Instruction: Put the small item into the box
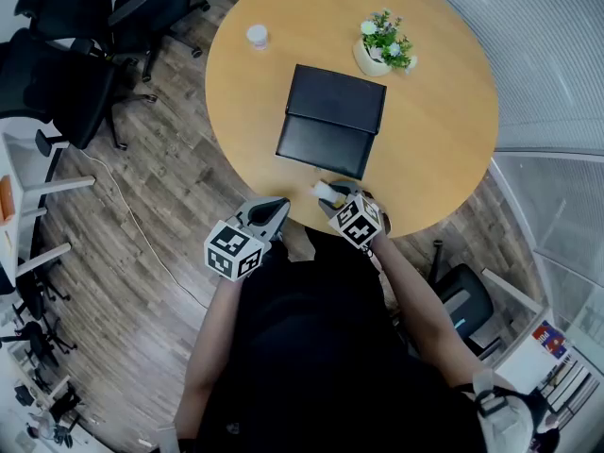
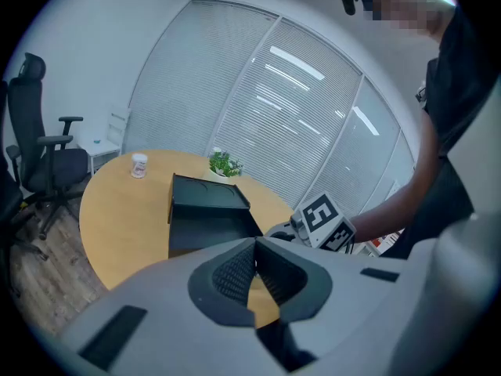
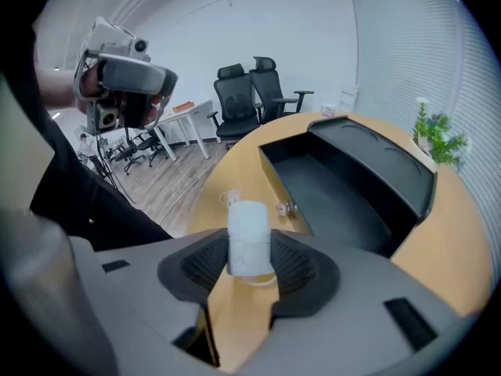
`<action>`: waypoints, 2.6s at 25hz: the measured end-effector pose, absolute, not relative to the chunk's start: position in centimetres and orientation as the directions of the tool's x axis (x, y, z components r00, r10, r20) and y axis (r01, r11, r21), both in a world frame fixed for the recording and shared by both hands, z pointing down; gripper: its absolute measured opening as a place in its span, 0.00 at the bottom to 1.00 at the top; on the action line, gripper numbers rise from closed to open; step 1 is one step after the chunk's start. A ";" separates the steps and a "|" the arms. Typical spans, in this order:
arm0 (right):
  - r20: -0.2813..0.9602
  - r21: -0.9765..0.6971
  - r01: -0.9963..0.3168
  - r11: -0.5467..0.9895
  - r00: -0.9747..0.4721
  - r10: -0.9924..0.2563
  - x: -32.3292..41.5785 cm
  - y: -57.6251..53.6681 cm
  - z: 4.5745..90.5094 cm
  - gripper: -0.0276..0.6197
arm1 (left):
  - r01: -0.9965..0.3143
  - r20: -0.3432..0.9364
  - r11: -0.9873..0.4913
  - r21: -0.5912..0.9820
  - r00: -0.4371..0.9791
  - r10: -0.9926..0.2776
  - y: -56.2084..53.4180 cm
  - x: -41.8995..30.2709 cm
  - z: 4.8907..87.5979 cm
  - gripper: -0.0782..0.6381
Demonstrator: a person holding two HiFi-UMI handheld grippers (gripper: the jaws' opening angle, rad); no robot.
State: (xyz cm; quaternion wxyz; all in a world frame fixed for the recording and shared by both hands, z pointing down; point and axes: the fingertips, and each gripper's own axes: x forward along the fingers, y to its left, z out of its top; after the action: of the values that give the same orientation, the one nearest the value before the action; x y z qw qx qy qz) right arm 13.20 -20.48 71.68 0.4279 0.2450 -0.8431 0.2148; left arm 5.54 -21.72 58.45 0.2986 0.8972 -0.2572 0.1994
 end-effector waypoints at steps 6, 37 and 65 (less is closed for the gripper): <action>0.807 -0.117 -0.596 0.794 -0.523 -0.274 14.3 -22.5 67.9 0.30 | -0.584 0.502 -0.689 0.429 0.788 -0.356 -22.3 5.6 58.1 0.12; 0.811 -0.081 -0.693 0.716 -0.463 -0.357 17.5 -29.4 69.7 0.30 | -0.607 0.497 -0.675 0.419 0.776 -0.389 -22.1 5.5 57.7 0.12; 0.912 0.012 -0.636 0.772 -0.309 -0.268 15.9 -31.6 74.5 0.30 | -0.649 0.508 -0.630 0.428 0.749 -0.426 -22.0 4.1 58.2 0.12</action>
State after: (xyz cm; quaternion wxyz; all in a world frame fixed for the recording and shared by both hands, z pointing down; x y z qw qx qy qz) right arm 15.87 -31.63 74.53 0.5131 0.2864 -0.7891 0.1789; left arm 4.06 -21.98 58.20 0.3047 0.8840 -0.3040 0.1824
